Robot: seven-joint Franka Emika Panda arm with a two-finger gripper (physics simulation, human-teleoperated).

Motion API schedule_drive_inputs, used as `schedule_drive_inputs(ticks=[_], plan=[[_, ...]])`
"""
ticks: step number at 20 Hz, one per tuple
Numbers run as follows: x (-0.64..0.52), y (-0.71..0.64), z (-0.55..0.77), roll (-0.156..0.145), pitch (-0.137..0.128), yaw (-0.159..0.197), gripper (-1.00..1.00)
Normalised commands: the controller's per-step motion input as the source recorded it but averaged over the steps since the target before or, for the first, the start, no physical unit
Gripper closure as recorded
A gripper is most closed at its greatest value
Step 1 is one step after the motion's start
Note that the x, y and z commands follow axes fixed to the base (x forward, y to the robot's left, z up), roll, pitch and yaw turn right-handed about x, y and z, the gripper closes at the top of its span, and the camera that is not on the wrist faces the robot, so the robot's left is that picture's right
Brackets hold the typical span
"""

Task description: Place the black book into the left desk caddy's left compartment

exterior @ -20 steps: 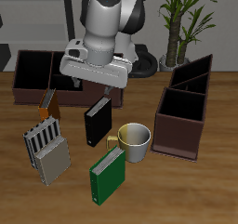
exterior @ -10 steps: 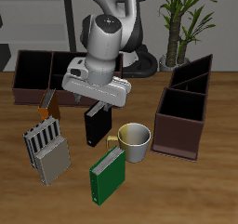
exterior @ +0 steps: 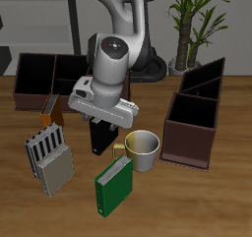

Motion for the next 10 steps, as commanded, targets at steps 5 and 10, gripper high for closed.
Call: schedule_drive_inputs(ticks=[5,10], plan=[[-0.06,-0.01,0.02,-0.002,-0.002,-0.003,1.0],[-0.07,0.09,0.25,0.001,-0.027,-0.006,1.0]])
